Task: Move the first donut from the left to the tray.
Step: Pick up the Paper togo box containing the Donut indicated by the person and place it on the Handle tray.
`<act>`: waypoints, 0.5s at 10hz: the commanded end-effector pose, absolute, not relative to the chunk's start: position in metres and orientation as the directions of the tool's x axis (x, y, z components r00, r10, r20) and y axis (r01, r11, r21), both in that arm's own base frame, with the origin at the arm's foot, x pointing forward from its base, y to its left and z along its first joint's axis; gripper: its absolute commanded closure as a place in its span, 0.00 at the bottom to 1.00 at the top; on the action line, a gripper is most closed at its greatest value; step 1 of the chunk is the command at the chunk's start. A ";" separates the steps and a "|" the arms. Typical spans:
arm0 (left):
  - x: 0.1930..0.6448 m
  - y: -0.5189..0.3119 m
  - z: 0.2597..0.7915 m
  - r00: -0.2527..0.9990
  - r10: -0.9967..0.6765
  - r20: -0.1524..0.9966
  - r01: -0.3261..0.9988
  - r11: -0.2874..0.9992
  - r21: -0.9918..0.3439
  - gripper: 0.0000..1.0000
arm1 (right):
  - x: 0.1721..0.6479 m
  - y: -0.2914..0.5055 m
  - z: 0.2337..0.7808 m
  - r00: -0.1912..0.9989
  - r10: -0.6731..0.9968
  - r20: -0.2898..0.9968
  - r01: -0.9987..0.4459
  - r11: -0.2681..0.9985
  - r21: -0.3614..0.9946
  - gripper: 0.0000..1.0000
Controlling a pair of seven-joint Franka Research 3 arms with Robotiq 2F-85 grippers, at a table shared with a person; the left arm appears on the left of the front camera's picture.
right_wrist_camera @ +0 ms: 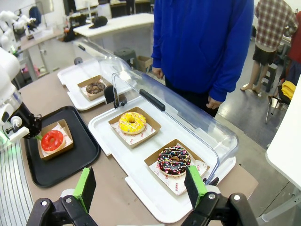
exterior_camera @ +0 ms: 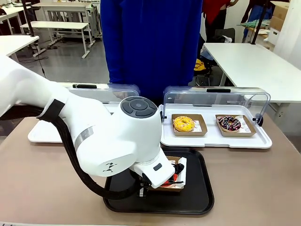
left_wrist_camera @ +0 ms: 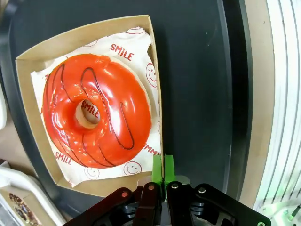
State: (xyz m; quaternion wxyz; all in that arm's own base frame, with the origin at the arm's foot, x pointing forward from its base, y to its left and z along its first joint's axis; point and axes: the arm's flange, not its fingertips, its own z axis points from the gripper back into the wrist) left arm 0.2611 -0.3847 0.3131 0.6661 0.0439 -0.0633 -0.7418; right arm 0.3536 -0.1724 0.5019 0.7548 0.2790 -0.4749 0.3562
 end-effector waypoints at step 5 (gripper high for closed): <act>0.272 -0.363 0.339 -0.062 -0.995 0.074 0.993 -0.054 0.105 0.00 | 0.356 -0.172 0.501 0.258 0.263 0.930 -0.809 0.585 0.059 0.00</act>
